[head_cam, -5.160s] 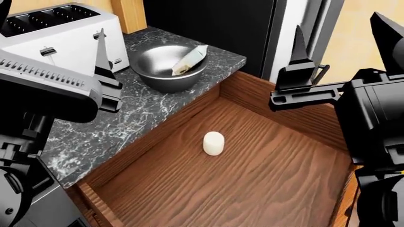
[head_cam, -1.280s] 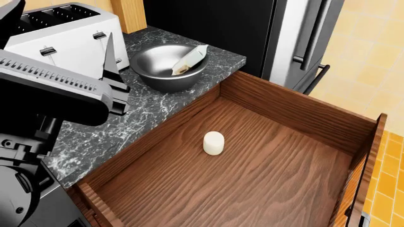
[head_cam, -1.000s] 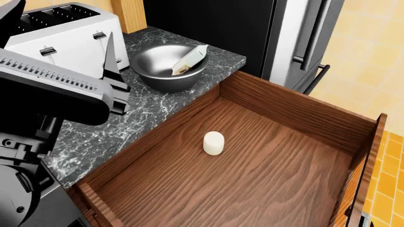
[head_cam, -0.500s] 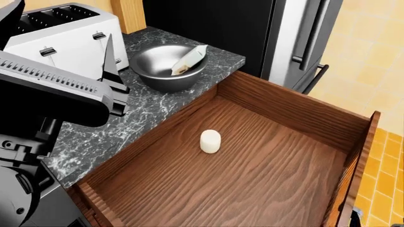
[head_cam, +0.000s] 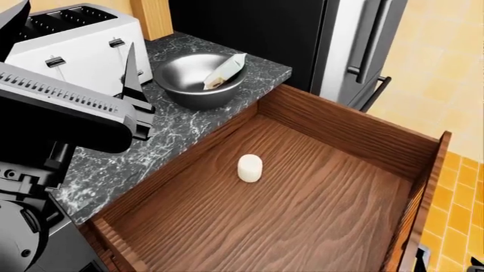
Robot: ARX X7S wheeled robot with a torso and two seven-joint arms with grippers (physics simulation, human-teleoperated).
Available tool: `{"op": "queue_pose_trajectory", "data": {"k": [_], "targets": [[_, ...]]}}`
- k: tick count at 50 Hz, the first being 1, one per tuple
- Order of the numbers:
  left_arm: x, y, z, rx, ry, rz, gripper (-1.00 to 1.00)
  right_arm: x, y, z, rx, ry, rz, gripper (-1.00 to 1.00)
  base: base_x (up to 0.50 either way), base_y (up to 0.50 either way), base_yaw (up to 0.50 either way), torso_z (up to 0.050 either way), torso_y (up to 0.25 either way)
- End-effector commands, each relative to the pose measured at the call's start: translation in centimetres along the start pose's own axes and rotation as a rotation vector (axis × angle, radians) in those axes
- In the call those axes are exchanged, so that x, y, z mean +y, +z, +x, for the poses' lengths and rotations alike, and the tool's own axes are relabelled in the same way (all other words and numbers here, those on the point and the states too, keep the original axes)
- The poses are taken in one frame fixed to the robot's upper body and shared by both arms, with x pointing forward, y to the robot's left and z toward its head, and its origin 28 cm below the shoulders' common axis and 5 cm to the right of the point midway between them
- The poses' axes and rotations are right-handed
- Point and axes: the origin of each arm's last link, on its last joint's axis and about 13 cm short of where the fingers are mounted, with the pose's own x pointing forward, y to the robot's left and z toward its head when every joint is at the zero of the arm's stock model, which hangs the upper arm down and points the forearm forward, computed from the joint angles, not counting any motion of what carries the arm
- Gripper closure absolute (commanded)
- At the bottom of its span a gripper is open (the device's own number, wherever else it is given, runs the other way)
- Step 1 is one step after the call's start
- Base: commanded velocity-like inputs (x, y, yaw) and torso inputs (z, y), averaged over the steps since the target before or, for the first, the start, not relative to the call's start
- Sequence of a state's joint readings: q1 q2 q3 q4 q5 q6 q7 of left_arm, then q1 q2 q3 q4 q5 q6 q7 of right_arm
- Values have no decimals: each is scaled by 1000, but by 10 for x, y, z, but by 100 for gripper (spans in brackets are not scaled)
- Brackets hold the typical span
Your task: Place the bar in the bowl and close the drawer.
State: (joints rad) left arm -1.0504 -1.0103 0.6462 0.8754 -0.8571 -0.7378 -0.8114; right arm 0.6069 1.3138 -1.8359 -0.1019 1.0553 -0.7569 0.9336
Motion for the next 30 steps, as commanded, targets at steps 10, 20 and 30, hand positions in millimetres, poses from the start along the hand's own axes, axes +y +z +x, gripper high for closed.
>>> {"op": "queue_pose_trajectory", "data": {"k": [10, 20, 30], "targets": [[0, 1, 0, -1, 0, 2, -100, 79, 52, 64, -159, 341, -71, -100, 0, 0, 0, -6, 0], [1, 1, -1, 0, -1, 3, -100, 93, 66, 74, -200, 409, -68, -100, 0, 0, 0, 0, 0], [-1, 0, 0, 1, 0, 4, -100, 109, 74, 89, -215, 469, -73, -100, 0, 0, 0, 0, 0]]}}
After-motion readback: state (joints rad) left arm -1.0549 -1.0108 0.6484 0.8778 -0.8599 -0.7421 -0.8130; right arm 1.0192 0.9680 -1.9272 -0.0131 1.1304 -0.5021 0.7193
